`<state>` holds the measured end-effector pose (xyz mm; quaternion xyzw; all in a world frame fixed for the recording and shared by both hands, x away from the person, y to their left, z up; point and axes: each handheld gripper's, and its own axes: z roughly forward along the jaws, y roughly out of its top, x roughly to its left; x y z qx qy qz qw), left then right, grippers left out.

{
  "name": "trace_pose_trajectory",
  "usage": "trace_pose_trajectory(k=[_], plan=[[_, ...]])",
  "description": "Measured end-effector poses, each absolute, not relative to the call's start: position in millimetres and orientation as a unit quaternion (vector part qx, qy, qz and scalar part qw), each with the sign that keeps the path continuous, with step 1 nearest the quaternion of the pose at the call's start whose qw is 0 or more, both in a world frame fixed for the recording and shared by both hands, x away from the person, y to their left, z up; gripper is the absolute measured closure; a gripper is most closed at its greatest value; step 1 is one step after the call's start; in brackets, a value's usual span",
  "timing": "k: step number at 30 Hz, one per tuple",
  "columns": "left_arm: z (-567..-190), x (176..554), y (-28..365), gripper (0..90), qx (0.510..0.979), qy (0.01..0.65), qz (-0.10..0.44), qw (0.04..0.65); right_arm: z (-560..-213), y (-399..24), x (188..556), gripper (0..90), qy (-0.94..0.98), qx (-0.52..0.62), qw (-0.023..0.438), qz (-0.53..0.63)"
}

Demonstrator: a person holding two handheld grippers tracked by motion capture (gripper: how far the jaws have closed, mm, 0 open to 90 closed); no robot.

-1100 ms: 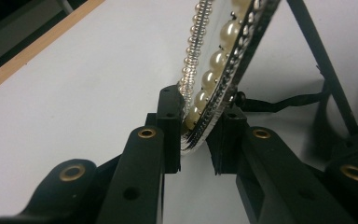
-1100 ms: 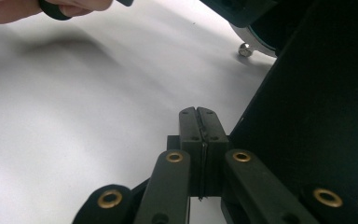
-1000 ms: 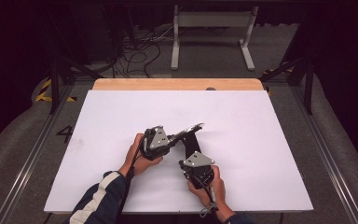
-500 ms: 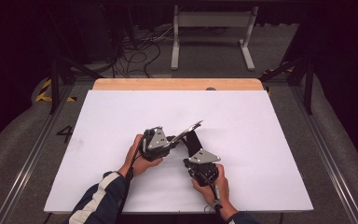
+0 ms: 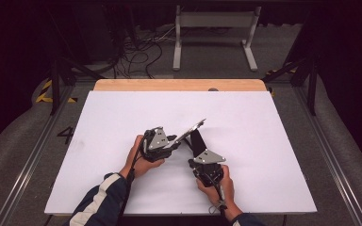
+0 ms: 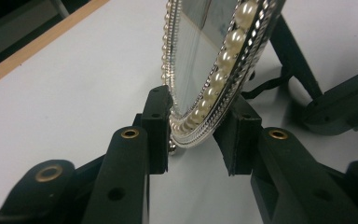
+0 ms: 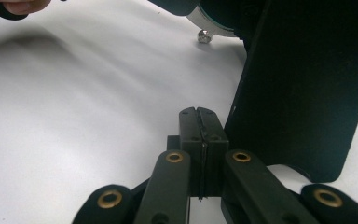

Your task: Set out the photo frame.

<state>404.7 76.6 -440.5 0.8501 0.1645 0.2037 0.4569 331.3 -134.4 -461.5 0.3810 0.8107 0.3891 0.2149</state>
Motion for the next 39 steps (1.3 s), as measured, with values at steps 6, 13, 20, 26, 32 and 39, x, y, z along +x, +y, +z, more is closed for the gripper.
trace_pose_trajectory(k=[6,13,20,26,32,39], plan=[[-434,399,77,66.3,0.848,0.152,0.214,0.461,-460,-129,329,90.0,0.814,0.361,0.207,0.405],[-434,398,77,73.6,0.85,0.148,0.202,0.464,-462,-129,333,90.0,0.812,0.375,0.216,0.391],[-432,394,77,77.5,0.855,0.139,0.205,0.456,-461,-132,334,90.0,0.813,0.379,0.219,0.385],[-431,391,73,78.1,0.857,0.13,0.206,0.454,-460,-140,335,90.0,0.809,0.39,0.212,0.385],[-431,388,71,77.8,0.859,0.128,0.205,0.452,-459,-144,337,90.0,0.808,0.395,0.207,0.386],[-429,385,68,77.7,0.863,0.123,0.209,0.444,-459,-148,337,90.0,0.809,0.395,0.21,0.382]])
